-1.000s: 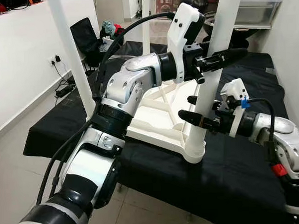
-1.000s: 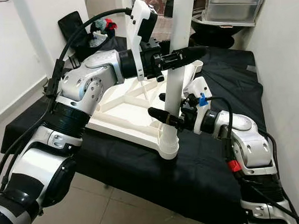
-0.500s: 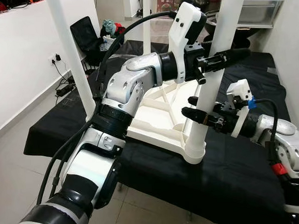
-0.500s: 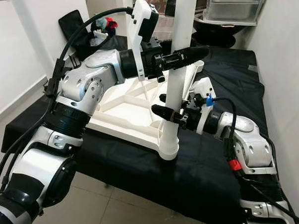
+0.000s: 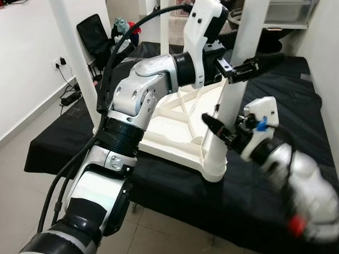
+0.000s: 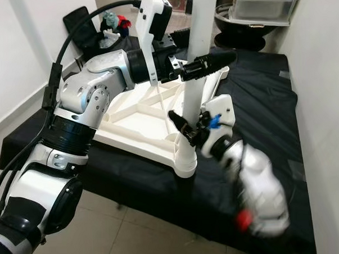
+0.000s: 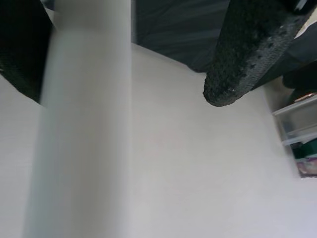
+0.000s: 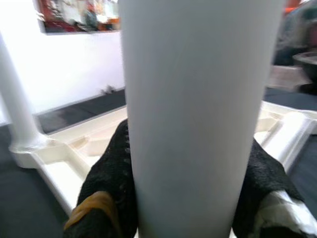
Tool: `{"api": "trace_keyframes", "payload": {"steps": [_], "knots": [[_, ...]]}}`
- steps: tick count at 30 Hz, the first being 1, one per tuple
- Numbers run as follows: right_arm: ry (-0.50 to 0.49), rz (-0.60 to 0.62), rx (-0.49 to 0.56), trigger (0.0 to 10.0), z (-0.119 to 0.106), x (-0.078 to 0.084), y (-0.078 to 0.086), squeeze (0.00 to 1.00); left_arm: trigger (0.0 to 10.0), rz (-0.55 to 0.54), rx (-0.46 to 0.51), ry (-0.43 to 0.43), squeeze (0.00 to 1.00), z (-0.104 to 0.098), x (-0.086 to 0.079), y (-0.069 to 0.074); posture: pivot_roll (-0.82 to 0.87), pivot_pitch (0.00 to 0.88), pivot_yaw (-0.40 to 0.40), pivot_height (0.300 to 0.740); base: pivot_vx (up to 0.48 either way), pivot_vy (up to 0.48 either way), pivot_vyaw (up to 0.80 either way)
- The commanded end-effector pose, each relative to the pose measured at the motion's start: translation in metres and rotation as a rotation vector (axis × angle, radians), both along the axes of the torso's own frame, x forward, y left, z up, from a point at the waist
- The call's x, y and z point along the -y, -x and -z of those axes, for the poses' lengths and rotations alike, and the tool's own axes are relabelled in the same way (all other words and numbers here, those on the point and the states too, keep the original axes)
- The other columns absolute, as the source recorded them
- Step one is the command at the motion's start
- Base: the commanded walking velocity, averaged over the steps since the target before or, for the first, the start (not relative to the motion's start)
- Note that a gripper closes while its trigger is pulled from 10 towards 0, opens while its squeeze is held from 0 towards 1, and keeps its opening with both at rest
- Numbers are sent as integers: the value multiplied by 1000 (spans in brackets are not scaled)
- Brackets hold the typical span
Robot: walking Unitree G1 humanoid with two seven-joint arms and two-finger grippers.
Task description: Building children table
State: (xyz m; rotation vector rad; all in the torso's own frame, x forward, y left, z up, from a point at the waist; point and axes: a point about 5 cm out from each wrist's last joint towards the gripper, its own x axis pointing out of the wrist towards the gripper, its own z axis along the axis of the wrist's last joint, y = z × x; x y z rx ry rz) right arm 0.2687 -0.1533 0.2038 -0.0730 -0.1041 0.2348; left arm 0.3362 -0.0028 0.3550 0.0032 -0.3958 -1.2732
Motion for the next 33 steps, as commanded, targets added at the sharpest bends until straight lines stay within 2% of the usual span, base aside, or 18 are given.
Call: {"api": "trace_keyframes", "payload": {"steps": [1, 6, 17, 18, 20, 21, 23, 26, 28, 31, 33], "knots": [[75, 138, -131, 0, 24, 17, -1, 0, 10000, -18, -5, 7, 1000, 0, -6, -2, -108, 47, -27, 740, 0, 0, 0], [40, 147, -123, 0, 21, 11, -3, 0, 10000, -19, -7, 10, 1000, 0, -4, -1, -114, 37, -30, 740, 0, 0, 0], [31, 188, -134, 0, 18, -1, -1, 0, 10000, -25, -20, -10, 1000, 5, -1, 1, -113, 33, -27, 740, 0, 0, 0], [30, 188, -134, 0, 18, -2, -1, 0, 10000, -26, -22, -13, 569, 6, -1, 0, -113, 34, -27, 740, 0, 0, 0], [27, 187, -134, 0, 17, -2, -1, 0, 10000, -10, -29, -30, 569, 8, -1, 1, -114, 36, -25, 740, 0, 0, 0], [24, 186, -135, 0, 16, -3, -1, 0, 10000, 31, -25, -73, 0, 14, 1, 6, -114, 38, -23, 740, 0, 0, 0], [22, 186, -136, 0, 16, -4, -1, 0, 10000, 48, -19, -92, 0, 17, 2, 8, -114, 38, -23, 740, 0, 0, 0], [22, 189, -139, 0, 16, -4, -2, 0, 10000, 85, -9, -58, 0, 15, 0, 16, -114, 41, -23, 740, 0, 0, 0], [23, 192, -140, 0, 17, -4, -3, 0, 10000, 117, 7, 18, 0, 8, -7, 23, -114, 41, -23, 740, 0, 0, 0], [27, 209, -141, 0, 18, -2, -4, 0, 10000, 78, 37, 157, 0, -9, -31, 26, -114, 43, -22, 740, 0, 0, 0], [28, 223, -145, 0, 20, 0, -5, 0, 10000, 33, 51, 218, 0, -15, -50, 29, -109, 43, -23, 740, 0, 0, 0]]}}
